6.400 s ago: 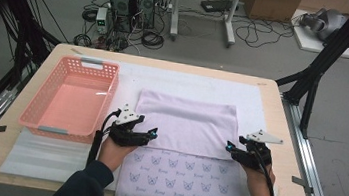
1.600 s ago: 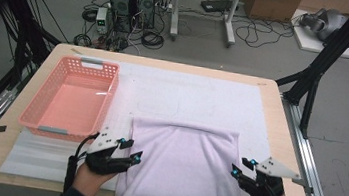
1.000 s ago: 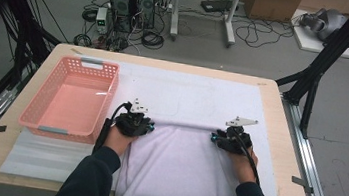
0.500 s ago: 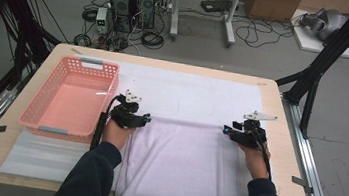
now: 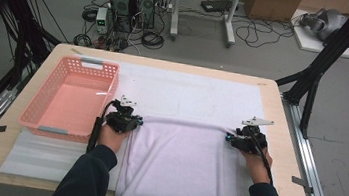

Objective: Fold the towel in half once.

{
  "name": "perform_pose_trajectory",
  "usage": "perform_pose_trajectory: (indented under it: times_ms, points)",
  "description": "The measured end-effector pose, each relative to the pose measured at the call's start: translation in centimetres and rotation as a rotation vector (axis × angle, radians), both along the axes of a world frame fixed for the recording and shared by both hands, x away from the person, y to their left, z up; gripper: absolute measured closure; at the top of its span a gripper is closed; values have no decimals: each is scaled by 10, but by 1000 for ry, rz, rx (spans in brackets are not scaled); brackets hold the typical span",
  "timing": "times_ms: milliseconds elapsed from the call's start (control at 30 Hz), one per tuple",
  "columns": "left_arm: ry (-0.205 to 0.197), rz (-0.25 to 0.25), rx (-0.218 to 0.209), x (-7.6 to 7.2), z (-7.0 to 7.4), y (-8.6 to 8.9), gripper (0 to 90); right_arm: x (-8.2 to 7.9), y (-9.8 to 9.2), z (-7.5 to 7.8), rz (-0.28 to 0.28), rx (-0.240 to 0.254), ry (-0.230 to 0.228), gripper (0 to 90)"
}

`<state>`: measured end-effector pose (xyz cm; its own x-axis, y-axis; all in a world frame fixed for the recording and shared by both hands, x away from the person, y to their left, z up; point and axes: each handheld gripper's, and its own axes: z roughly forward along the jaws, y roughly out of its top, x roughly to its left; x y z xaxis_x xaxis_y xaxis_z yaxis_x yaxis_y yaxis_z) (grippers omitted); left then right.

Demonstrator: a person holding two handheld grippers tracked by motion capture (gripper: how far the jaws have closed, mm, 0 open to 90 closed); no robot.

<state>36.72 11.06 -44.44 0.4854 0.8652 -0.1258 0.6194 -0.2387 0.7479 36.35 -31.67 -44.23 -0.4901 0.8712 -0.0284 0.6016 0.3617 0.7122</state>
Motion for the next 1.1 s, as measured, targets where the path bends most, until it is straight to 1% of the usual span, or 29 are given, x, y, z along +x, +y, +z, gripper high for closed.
perform_pose_trajectory:
  times_ms: [33, 100, 133, 167, 200, 233, 267, 300, 333, 367, 400, 467, 500, 533, 567, 600, 667, 733, 800, 833, 867, 900, 967, 1000, 1033, 1067, 1100]
  points:
    - [7, 12, -10, 1, 0, 1, 832, 0, 0, 0, -7, 1, 3, 527]
    - [-10, 39, -7, 1, 1, 1, 840, 0, -1, 0, -30, 9, 12, 530]
    - [-13, 45, -13, 1, 1, 1, 843, 1, -1, 0, -49, 21, 19, 531]
    - [-14, 56, -22, 2, 0, 2, 845, 1, 0, 1, -65, 19, 23, 543]
    - [-9, 67, -40, 3, 0, 2, 845, 0, 3, 1, -79, 7, 29, 602]
    - [-6, 77, -50, 3, 0, 3, 846, 0, 6, 3, -57, -2, 34, 832]
    - [-10, 84, -56, 4, 1, 3, 847, 0, 8, 4, -21, 10, 51, 858]
    - [-18, 88, -63, 4, 2, 3, 848, 0, 11, 5, -19, -15, 51, 864]
    - [-29, 92, -67, 4, 3, 4, 849, 2, 11, 6, -12, -17, 56, 869]
    - [-41, 95, -66, 4, 5, 4, 849, 3, 9, 7, -10, 4, 55, 870]
    - [-56, 96, -73, 6, 7, 5, 849, 5, 6, 7, -1, 25, 39, 871]
    - [-100, 80, -51, 10, 11, 4, 848, 9, 0, 8, 12, 54, 2, 870]
    - [-120, 85, -51, 13, 13, 3, 848, 11, -1, 8, 10, 54, -8, 870]
    - [-140, 93, -59, 15, 13, 3, 849, 15, -1, 7, 15, 35, -20, 871]
    - [-137, 107, -69, 19, 14, 3, 850, 18, -1, 7, 13, 34, -30, 871]
    - [-131, 115, -67, 23, 15, 4, 850, 22, -2, 8, 6, 36, -45, 871]
    - [-148, 128, -66, 32, 19, 5, 852, 32, -1, 10, -2, 44, -68, 871]
    - [-163, 131, -58, 42, 23, 6, 853, 43, 0, 12, -6, 34, -79, 871]
    - [-198, 125, -47, 52, 26, 8, 853, 54, 5, 13, -1, 11, -93, 870]
    - [-204, 126, -52, 56, 27, 8, 853, 59, 7, 13, -5, 2, -106, 870]
    - [-210, 125, -56, 61, 28, 8, 853, 64, 9, 14, -9, -7, -104, 870]
    - [-228, 126, -60, 64, 28, 9, 853, 69, 11, 14, -19, -7, -105, 870]
    - [-241, 118, -62, 72, 32, 9, 853, 78, 12, 16, -38, 6, -117, 870]
    - [-250, 115, -59, 75, 34, 9, 853, 81, 12, 17, -48, 4, -123, 870]
    - [-276, 126, -62, 77, 35, 9, 853, 83, 13, 18, -55, 3, -130, 870]
    - [-291, 134, -67, 77, 35, 9, 853, 86, 14, 20, -60, 3, -148, 870]
    - [-291, 142, -69, 78, 34, 10, 853, 87, 15, 22, -71, 11, -154, 870]
